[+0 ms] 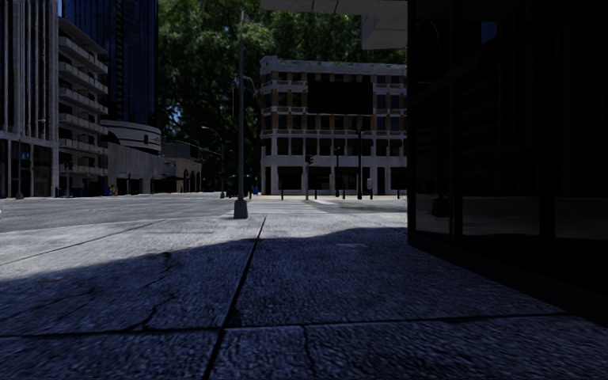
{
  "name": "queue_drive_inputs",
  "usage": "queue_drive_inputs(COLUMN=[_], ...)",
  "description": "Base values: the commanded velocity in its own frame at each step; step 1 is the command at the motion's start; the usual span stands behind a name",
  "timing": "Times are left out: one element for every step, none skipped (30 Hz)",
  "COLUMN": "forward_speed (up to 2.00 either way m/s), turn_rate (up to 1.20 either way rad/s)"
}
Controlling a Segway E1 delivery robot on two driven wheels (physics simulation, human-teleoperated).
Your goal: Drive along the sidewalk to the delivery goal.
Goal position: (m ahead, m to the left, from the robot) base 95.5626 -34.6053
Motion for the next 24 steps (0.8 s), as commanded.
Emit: queue_drive_inputs(forward_speed=[2.0, 2.0, 2.0, 2.0, 2.0, 2.0, 2.0, 2.0, 2.0, 2.0, 2.0, 2.0, 2.0, 2.0, 2.0, 2.0, 2.0, 2.0, 2.0, 2.0, 2.0, 2.0, 2.0, 2.0], turn_rate=[0.27, 0.27, 0.27, 0.27, 0.27, 0.27, 0.27, 0.27, 0.27, 0.27, 0.27, 0.27, 0.24, 0.15, 0.0, 0.0, 0.0, 0.0, 0.0, 0.0, 0.0, 0.0, 0.0, 0.0])
